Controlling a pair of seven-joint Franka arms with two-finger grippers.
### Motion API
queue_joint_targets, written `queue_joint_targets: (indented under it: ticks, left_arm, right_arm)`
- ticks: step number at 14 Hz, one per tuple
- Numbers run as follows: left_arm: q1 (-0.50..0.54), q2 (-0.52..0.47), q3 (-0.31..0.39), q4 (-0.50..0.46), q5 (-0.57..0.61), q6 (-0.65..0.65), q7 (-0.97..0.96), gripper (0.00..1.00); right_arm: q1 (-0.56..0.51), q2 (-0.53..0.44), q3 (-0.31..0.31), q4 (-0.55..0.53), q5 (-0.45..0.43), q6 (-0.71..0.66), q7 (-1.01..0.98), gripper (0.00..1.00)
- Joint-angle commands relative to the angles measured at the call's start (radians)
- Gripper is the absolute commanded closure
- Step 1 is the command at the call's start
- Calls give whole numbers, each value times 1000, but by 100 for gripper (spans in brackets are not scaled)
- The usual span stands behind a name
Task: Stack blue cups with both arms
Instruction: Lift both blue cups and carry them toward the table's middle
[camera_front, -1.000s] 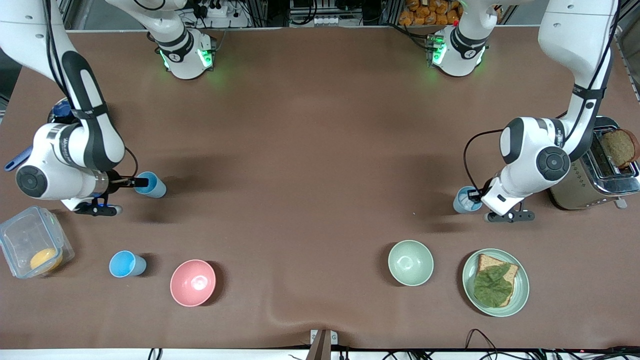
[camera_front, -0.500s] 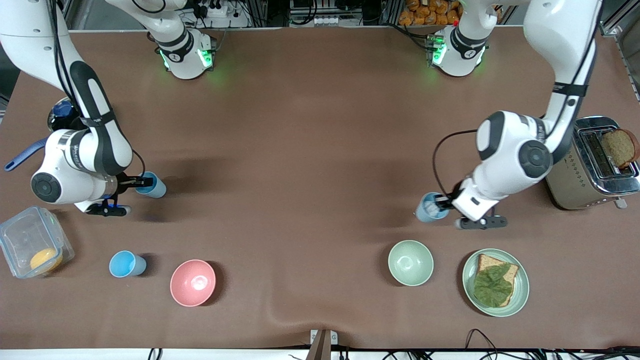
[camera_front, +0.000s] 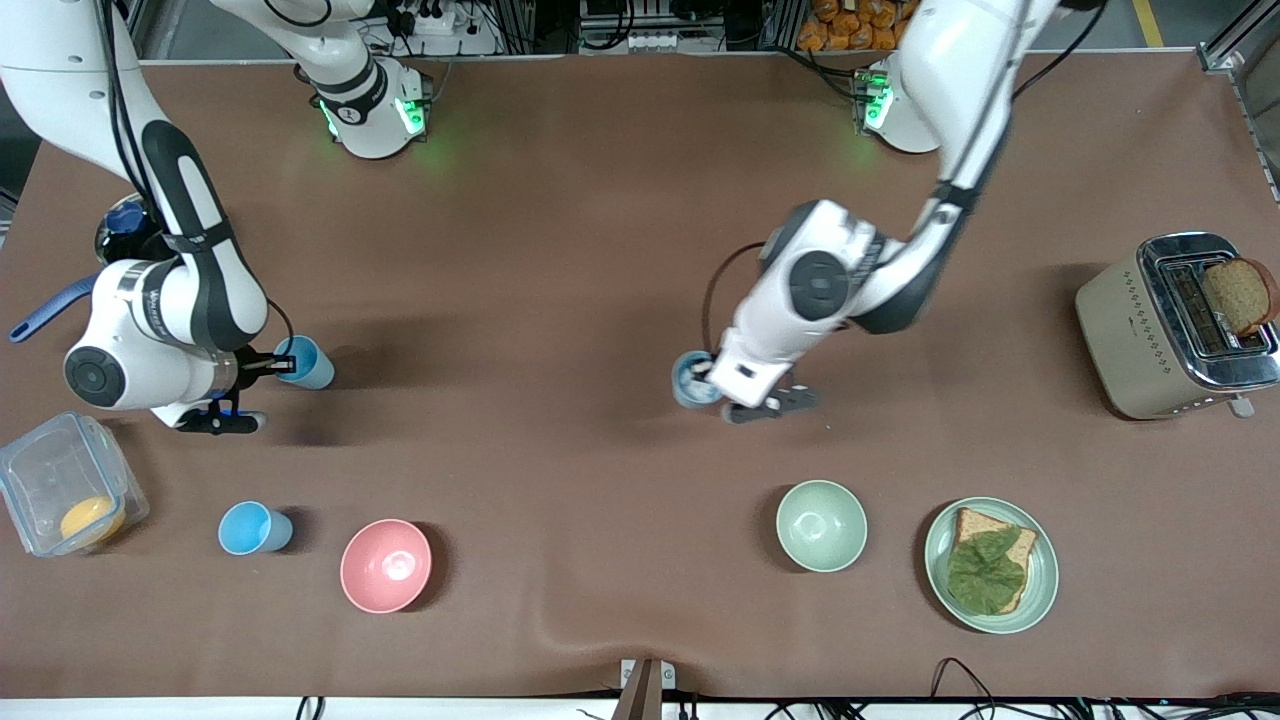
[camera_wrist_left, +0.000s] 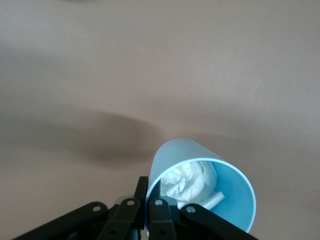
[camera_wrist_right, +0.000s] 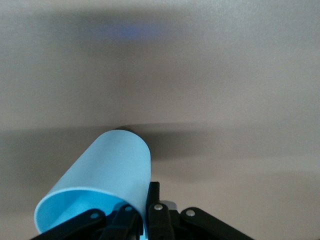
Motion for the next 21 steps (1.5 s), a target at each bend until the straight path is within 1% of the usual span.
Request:
queue_joint_targets:
  ticks: [1,2,3,4,6,8,9,10,11,13,15,18,19,21]
  left_arm:
    - [-73,93,20,103,54,-13,-103,100]
    - [-113,115,25,114,106,-13,-157,100]
    - [-132,123,34,117,149,-12,-209,100]
    - [-144,136,37,118,165,-6,-237,100]
    - [-196,161,42,118,171,56,-270,100]
    - [-212,170,42,118,185,80,-318,100]
    - [-213,170,42,118,187,82,-318,74]
    - [-213,169,42,118,187,85,-320,14]
    - [-213,163,42,118,190,85,-318,0]
    - [-221,143,45,121,202,85,-374,0]
    - [-220,98,49,126,234,84,-439,0]
    - [-206,-6,71,121,280,50,-467,0]
    - [-189,-41,74,124,282,10,-464,0]
    - [-175,-92,78,121,295,-45,-464,0]
  right_arm:
    - [5,-71,8,0,-13,-45,-23,100]
    - [20,-92,9,9,-11,-72,-26,100]
    - [37,-111,9,29,-3,-117,-24,100]
    - [55,-120,9,63,1,-170,-15,100]
    - [94,-120,9,141,23,-268,0,100]
    - [120,-114,9,187,55,-312,11,100]
    - [137,-112,9,198,69,-315,11,100]
    - [150,-111,8,212,81,-316,12,100]
    - [169,-105,8,225,95,-316,37,100]
    - [195,-100,9,229,101,-316,80,100]
    - [238,-99,8,241,138,-316,121,100]
    - [310,-86,9,267,155,-315,222,100]
    - [345,-80,8,273,193,-309,270,100]
    - [414,-27,8,313,263,-300,375,100]
